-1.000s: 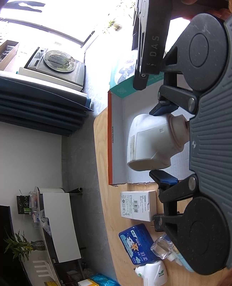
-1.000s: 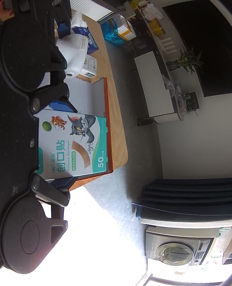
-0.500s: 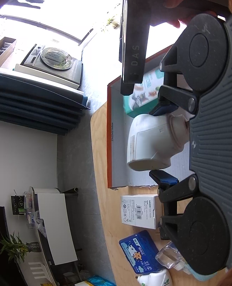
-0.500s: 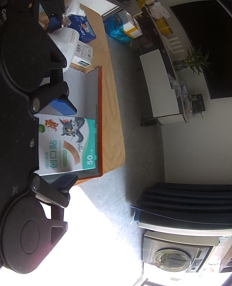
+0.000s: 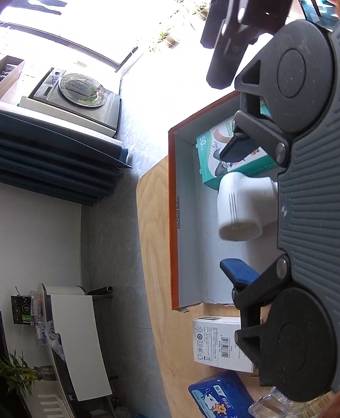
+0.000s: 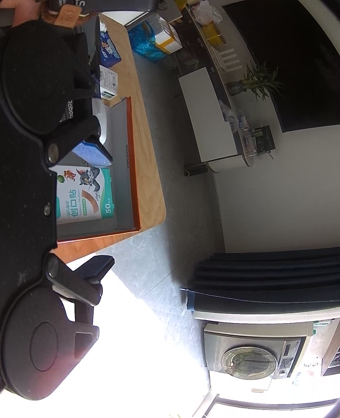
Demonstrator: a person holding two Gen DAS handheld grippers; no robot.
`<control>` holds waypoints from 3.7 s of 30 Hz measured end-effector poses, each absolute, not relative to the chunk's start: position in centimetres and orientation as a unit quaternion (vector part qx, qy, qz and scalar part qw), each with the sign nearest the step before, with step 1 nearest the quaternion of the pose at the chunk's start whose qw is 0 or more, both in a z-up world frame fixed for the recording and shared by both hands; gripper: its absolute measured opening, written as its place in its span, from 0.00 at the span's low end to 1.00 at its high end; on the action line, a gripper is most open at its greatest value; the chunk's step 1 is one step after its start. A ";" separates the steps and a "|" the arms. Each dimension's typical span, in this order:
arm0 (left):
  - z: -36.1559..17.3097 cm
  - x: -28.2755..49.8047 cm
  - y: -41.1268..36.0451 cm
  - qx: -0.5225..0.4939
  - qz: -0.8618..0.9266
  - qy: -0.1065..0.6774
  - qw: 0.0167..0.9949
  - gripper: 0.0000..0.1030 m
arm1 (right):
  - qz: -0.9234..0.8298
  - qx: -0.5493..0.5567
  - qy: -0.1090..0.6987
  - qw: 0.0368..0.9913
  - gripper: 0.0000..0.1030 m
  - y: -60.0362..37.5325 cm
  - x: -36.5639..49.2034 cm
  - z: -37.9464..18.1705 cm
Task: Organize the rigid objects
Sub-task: 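Lower the white heater into the tray beside the box and open the left tool, then withdraw both tools from the tray back over the remaining table items, then grasp a white square charger with the left tool while the right tool grasps a white flat charger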
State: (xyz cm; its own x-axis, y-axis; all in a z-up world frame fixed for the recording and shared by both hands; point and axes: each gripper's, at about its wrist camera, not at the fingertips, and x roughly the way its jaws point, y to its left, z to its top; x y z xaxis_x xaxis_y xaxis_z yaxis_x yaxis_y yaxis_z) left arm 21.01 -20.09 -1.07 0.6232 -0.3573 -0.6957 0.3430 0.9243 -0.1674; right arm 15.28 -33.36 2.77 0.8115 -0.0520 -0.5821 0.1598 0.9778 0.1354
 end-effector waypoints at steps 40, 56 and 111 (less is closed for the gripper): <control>3.0 11.0 -9.4 -0.015 -0.089 0.375 0.923 0.96 | -0.001 0.067 0.317 0.946 0.95 -24.5 8.9 3.8; 2.5 9.7 -5.0 -0.032 -0.053 0.378 0.924 0.96 | 0.041 0.042 0.332 0.942 0.96 -20.0 9.1 3.1; -4.5 8.3 0.1 -0.035 -0.058 0.362 0.930 0.28 | 0.102 0.031 0.376 0.921 0.96 -15.8 9.7 -0.2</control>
State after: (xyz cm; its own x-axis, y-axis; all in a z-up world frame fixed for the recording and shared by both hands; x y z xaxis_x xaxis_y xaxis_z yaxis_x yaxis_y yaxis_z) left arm 8.34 0.06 -4.50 0.7312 -0.1334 -0.6690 0.0820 0.9908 -0.1079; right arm 9.73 -15.84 -0.17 0.6972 0.2114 -0.6850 -0.1642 0.9772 0.1345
